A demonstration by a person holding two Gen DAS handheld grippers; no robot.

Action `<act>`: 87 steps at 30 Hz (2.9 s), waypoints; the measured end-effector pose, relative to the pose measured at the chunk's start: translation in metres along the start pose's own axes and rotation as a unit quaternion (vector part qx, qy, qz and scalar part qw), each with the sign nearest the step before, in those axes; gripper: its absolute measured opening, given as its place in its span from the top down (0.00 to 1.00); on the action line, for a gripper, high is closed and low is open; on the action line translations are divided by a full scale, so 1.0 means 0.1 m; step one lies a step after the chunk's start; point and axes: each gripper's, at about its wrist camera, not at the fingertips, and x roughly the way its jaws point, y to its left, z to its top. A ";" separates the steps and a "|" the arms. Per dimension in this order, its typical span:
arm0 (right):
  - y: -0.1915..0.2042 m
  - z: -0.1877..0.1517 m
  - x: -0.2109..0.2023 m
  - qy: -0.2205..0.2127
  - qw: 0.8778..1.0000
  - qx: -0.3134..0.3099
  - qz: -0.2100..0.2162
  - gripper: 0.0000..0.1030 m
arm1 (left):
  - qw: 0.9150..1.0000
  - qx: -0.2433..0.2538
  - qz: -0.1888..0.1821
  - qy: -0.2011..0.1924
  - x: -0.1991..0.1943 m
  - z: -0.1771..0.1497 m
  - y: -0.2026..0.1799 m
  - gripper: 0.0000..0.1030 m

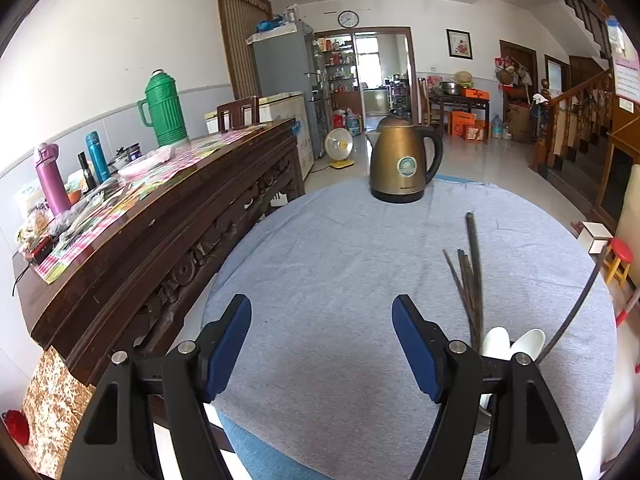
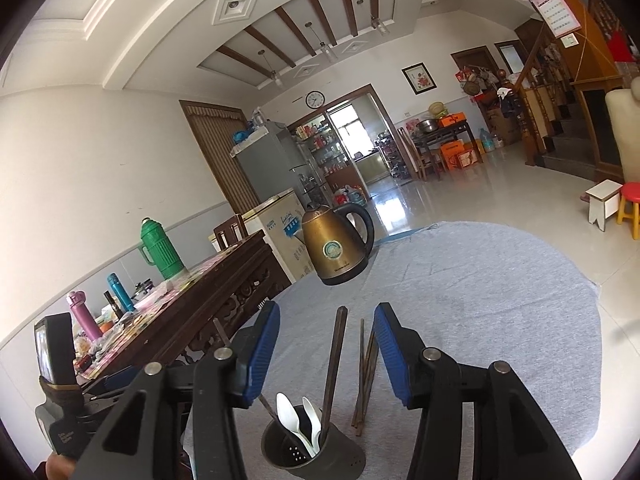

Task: Organize utensils

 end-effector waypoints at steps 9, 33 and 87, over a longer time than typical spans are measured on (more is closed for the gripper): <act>-0.01 0.00 0.05 0.003 1.000 0.007 -0.012 0.49 | 1.000 -0.010 0.011 0.007 0.07 -0.03 0.11 0.28; -0.28 -0.07 0.29 0.021 0.997 0.049 -0.055 0.49 | 0.995 -0.034 0.034 0.090 0.58 -0.21 0.34 0.28; -1.09 -0.10 2.42 0.245 0.958 0.149 -0.029 0.50 | 0.993 0.058 0.002 0.103 1.87 0.28 0.05 0.28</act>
